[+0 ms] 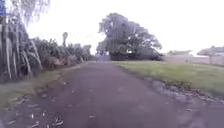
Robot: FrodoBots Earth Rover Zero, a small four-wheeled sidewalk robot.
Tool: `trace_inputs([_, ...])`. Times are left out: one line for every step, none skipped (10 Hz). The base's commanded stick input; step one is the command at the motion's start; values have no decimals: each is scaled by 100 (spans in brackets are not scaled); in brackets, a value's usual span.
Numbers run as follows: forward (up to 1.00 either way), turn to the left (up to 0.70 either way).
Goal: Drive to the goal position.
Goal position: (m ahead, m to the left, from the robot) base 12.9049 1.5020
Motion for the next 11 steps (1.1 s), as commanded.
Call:
trace_inputs([0, 0])
trace_inputs([85, 0])
trace_inputs([85, 0])
trace_inputs([85, 0])
trace_inputs([85, 0])
trace_inputs([85, 0])
trace_inputs([85, 0])
trace_inputs([85, 0])
trace_inputs([85, 0])
trace_inputs([85, 0])
trace_inputs([85, 0])
